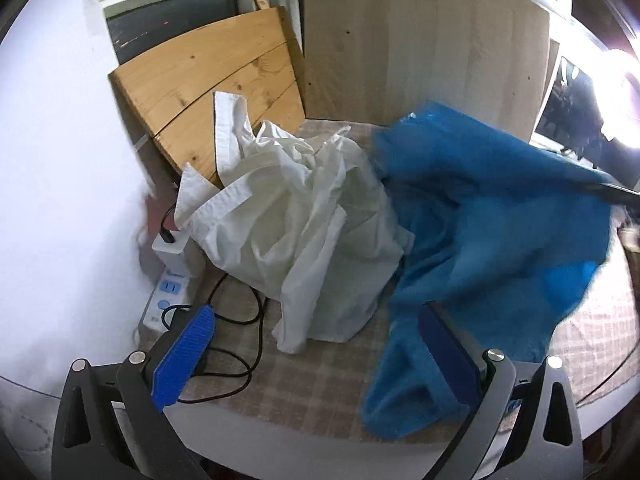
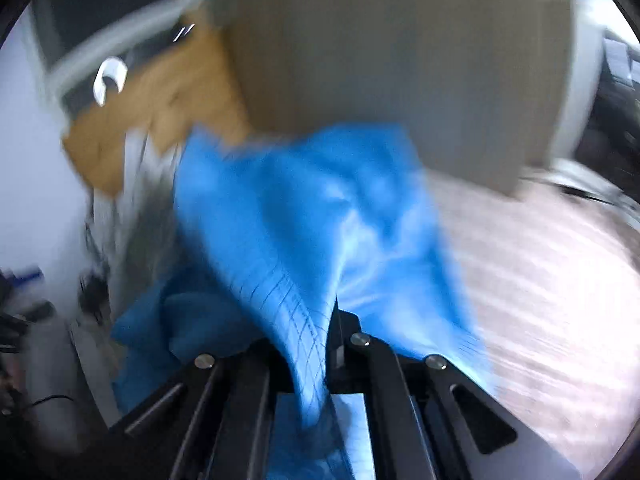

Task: Fold clothes

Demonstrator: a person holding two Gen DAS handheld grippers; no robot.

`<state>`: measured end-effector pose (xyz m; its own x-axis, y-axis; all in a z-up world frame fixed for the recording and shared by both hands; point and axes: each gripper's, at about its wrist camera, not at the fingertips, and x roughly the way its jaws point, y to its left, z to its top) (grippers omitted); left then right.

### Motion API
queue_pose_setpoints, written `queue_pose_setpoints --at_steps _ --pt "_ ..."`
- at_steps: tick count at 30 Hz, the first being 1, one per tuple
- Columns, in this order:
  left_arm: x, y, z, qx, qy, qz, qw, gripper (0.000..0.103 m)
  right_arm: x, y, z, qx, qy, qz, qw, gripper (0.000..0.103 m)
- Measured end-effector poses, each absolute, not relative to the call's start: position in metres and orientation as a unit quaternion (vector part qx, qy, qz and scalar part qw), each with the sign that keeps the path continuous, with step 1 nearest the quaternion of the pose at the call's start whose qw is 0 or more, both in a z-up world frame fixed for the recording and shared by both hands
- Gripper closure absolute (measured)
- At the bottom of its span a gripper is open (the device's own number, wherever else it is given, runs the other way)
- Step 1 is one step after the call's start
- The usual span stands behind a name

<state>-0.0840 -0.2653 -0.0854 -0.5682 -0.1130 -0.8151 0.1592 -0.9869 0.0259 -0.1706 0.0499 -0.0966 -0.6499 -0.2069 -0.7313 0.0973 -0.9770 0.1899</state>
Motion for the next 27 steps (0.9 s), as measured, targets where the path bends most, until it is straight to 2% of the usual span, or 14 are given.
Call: queue_pose_setpoints --at_steps 4,6,9,11,12,13,14,15,19,22,27 --pt "-0.093 -0.258 -0.086 0.452 0.042 -0.889 0.056 0.001 -0.078 0.152 -0.030 0.347 -0.104 -0.931 -0.036 0.102" --pt "-0.102 -0.244 -0.087 0.452 0.037 -0.890 0.039 0.001 -0.038 0.183 -0.014 0.351 -0.067 -0.925 -0.129 0.102" --pt "-0.113 -0.215 -0.090 0.456 0.021 -0.890 0.014 0.001 -0.005 0.220 -0.020 0.388 -0.032 -0.890 -0.236 0.101" --pt "-0.117 -0.193 -0.093 0.459 0.013 -0.888 -0.007 0.001 0.000 0.243 -0.043 0.456 -0.033 -0.849 -0.265 0.099" --pt "-0.119 -0.182 -0.095 0.461 0.007 -0.887 -0.016 0.001 0.000 0.250 -0.055 0.483 -0.034 -0.832 -0.272 0.091" --pt "-0.119 -0.173 -0.096 0.462 0.001 -0.886 -0.022 0.001 0.002 0.252 -0.062 0.495 -0.037 -0.825 -0.269 0.077" --pt "-0.119 -0.162 -0.098 0.464 -0.005 -0.885 -0.027 0.001 0.006 0.253 -0.067 0.502 -0.038 -0.823 -0.262 0.069" --pt "-0.118 -0.152 -0.101 0.468 -0.010 -0.883 -0.030 0.001 0.009 0.247 -0.068 0.503 -0.038 -0.827 -0.249 0.057" --pt "-0.113 -0.122 -0.109 0.483 -0.009 -0.875 -0.032 0.001 -0.005 0.220 -0.065 0.475 -0.042 -0.866 -0.152 0.034" --pt "-0.107 -0.099 -0.115 0.494 -0.002 -0.869 -0.025 0.001 -0.037 0.198 -0.083 0.483 -0.031 -0.873 -0.056 0.033" --pt "-0.088 -0.072 -0.113 0.497 0.004 -0.868 0.006 0.001 -0.111 0.132 -0.139 0.515 0.007 -0.856 0.047 0.032"
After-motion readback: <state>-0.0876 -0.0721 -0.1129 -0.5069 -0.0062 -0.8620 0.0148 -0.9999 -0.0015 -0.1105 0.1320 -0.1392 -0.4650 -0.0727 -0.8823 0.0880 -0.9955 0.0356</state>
